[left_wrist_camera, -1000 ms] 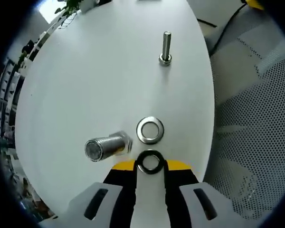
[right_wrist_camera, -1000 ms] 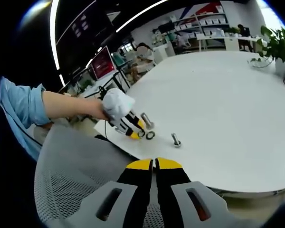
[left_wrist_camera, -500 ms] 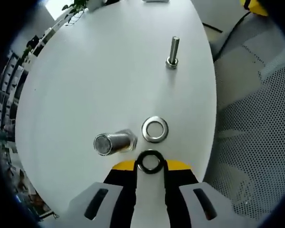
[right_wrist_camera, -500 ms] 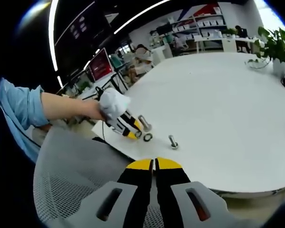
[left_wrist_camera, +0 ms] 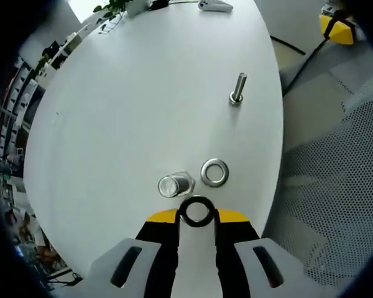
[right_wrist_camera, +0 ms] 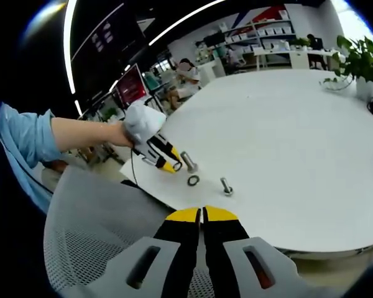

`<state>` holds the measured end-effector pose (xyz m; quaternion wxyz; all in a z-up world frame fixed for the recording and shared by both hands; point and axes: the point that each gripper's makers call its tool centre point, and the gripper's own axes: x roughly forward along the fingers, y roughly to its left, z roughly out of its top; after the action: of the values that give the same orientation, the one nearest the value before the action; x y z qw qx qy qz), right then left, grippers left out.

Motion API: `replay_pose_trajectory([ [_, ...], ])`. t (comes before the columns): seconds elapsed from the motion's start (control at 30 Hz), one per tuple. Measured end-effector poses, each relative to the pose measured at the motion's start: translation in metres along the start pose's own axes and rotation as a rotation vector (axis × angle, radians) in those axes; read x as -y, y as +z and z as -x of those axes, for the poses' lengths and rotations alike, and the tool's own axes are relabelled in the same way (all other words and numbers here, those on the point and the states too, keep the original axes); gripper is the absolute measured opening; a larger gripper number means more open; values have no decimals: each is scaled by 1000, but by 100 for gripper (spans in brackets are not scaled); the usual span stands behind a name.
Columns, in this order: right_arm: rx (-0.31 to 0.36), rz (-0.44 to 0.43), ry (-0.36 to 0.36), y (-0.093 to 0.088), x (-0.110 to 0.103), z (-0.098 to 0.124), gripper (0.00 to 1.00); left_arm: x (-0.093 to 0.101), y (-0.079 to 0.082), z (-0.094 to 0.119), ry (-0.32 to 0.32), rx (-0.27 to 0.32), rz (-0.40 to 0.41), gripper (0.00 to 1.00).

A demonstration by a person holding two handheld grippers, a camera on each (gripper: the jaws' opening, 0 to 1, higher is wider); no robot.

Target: Place the washer onto the threaded stud by aligning its center hole with the stud, sliding it down to the base, and recovering from edge contact or off-axis alignment until the washer reaches the visible bottom stop.

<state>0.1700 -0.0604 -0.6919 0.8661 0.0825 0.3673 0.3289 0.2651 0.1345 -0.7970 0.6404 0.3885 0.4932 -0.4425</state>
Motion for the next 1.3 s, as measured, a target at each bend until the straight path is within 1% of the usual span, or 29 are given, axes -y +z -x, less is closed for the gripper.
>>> replay_pose_trajectory([
  [0.17, 2, 0, 2, 0, 0, 0, 5, 0, 5, 11, -9, 7, 1, 19],
  [0.3, 9, -9, 1, 0, 1, 1, 5, 2, 12, 22, -22, 18, 9, 19],
  [0.43, 5, -3, 3, 1, 0, 0, 5, 0, 19, 29, -13, 13, -13, 19],
  [0.57, 1, 0, 6, 0, -1, 0, 5, -5, 27, 32, -4, 30, -9, 19],
  [0.73, -2, 3, 10, 0, -1, 0, 5, -13, 31, 28, 19, 30, -22, 19],
  [0.9, -1, 2, 11, 0, -2, 0, 5, -18, 29, 20, 42, 4, -53, 19],
  [1.3, 2, -1, 13, 0, -2, 0, 5, -20, 30, 3, 32, -34, -64, 19],
])
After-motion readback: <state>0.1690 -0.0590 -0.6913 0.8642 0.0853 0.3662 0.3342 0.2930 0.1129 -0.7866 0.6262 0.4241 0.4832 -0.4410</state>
